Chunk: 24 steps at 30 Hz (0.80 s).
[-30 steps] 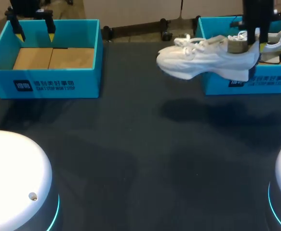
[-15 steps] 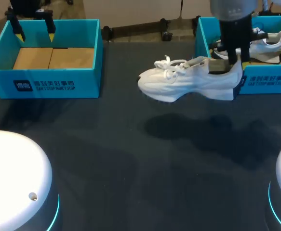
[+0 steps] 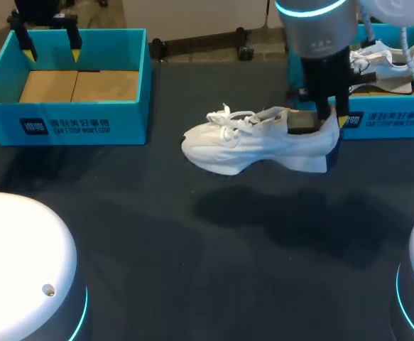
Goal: Take the shoe out of the shoebox, open the shoe tongue, remove and reinsert the insole, then place the shoe into the shoebox
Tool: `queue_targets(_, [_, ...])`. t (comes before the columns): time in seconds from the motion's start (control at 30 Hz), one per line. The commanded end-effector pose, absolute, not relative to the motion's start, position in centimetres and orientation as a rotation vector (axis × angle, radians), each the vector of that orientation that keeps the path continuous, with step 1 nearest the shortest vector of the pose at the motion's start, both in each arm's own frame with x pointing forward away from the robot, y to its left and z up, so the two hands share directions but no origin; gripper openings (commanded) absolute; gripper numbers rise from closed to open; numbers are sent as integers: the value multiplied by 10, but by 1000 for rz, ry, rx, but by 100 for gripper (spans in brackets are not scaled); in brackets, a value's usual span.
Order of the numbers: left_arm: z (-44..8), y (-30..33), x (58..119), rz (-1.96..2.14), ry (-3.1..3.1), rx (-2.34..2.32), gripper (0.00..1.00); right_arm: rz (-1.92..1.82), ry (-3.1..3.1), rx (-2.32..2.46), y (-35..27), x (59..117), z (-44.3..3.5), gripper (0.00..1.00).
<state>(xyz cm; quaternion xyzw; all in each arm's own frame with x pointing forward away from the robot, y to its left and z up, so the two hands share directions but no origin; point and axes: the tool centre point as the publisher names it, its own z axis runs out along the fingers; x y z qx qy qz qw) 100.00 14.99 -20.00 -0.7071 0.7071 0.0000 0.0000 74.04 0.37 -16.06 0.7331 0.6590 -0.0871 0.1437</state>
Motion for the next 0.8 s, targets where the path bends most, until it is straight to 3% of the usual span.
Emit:
queue_targets(0.03, [-200, 150, 1000, 0, 2222, -2221, 100, -249, 1883, 2123, 13, 732, -158, 0])
queue_targets(0.8, [-200, 150, 1000, 0, 2222, -2221, 100, -239, 1883, 2143, 13, 732, -157, 0])
